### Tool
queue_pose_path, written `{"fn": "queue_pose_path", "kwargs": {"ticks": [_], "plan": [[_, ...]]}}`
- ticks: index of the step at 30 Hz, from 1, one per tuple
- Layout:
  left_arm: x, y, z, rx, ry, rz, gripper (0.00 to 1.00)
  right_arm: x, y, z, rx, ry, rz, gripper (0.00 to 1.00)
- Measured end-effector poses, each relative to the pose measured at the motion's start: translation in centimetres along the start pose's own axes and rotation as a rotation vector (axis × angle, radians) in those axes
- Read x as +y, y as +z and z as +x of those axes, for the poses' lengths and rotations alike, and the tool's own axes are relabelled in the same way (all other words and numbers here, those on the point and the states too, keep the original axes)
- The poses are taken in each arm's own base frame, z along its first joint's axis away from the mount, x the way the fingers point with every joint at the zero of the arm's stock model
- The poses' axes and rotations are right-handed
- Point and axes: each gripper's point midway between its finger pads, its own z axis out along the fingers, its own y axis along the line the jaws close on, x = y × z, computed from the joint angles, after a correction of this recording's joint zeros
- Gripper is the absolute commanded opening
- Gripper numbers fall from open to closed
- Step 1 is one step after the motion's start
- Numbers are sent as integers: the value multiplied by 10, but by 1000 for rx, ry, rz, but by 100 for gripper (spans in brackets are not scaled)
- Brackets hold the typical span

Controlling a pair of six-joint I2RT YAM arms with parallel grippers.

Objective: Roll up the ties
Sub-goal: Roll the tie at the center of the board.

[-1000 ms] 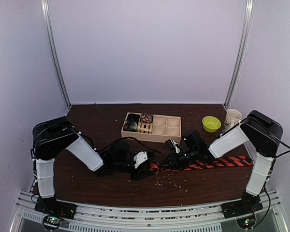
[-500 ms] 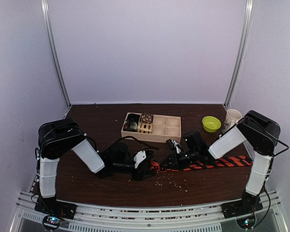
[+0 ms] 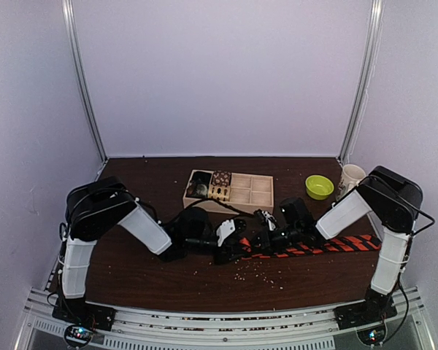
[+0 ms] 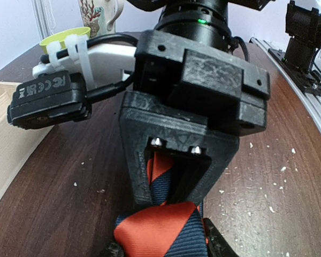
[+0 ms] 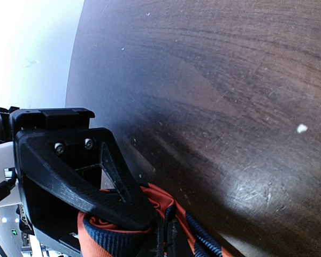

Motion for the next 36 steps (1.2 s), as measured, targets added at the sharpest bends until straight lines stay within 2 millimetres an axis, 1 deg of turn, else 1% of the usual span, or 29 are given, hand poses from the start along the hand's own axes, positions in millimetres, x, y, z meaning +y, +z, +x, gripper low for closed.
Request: {"fn": "queue_pose_path", "kwargs": {"ticks": [3,7,10,13,15,18,21,27,31,36], "plan": [[3,4,1,32,15,-1,39,-1,-1,-1,-4,6,1,0],[5,5,4,76,61,-9,32,-1,-2,-1,-17,8,0,0],[5,6,5,118,104,-14,29,-2,-6,0,-31,11,6,10],[4,7,7,162,143,-14,29,-2,-13,2,-47,25,20,24],[4,7,8,184,160,-15,29,-3,-23,2,-62,39,29,33],[4,7,10,208,174,-13,29,-3,-36,0,-78,60,36,41],[3,7,11,221,182,-8,29,0,-41,-3,-87,67,30,45],[2,8,12,236,190,0,30,0,-41,3,-59,96,28,51],[2,7,13,240,195,4,30,2,-43,4,-54,99,28,53],[1,7,13,243,201,6,30,13,-52,-1,-71,86,14,56]]}}
